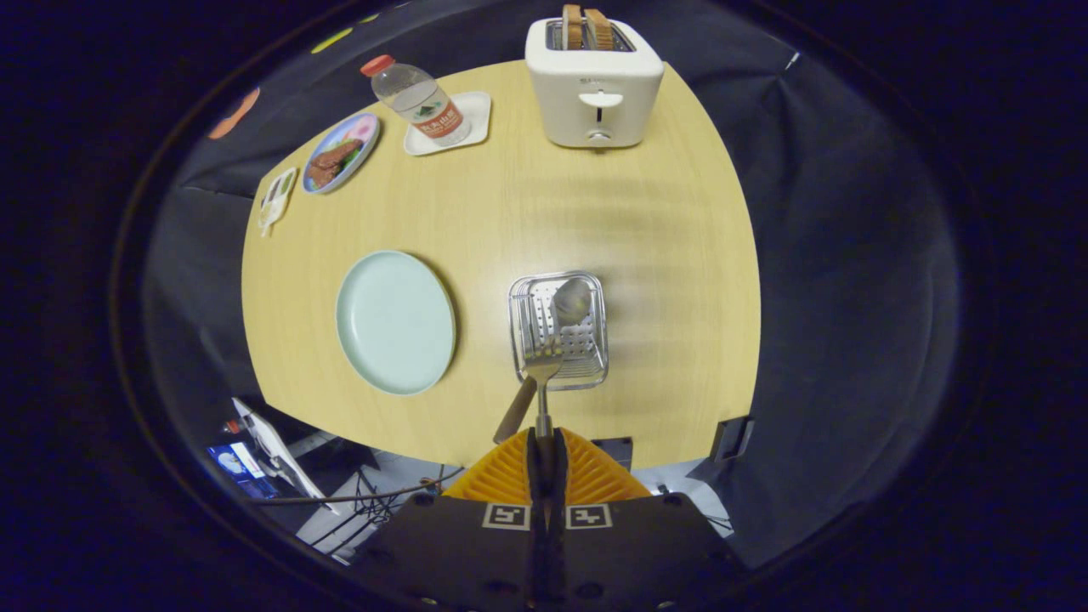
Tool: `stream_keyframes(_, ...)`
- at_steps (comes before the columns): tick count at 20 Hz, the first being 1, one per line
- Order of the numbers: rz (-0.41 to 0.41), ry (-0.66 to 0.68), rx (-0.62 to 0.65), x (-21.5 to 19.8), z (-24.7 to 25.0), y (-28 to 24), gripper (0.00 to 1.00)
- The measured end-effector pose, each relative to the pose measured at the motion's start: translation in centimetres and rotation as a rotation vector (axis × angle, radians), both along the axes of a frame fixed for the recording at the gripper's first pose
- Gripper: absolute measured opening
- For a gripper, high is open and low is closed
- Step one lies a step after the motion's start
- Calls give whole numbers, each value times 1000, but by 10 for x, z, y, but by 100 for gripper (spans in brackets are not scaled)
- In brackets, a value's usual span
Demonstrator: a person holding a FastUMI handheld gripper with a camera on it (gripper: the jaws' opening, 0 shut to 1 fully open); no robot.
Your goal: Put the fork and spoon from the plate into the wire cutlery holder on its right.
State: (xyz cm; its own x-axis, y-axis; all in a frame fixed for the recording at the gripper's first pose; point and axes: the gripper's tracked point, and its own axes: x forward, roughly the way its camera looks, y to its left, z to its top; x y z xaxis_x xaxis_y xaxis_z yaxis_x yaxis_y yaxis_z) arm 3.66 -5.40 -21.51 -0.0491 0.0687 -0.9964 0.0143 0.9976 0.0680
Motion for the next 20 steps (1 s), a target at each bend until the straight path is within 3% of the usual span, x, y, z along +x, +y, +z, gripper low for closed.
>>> stream_keyframes(6,-62,91,12,5,-25,-8,1)
stream_keyframes(12,-94,90,34,22,-37,-10,5)
stream_keyframes(16,-75,-9,33,39,-31,-11,33)
stream_keyframes(20,-23,-187,42,58,-9,-7,68)
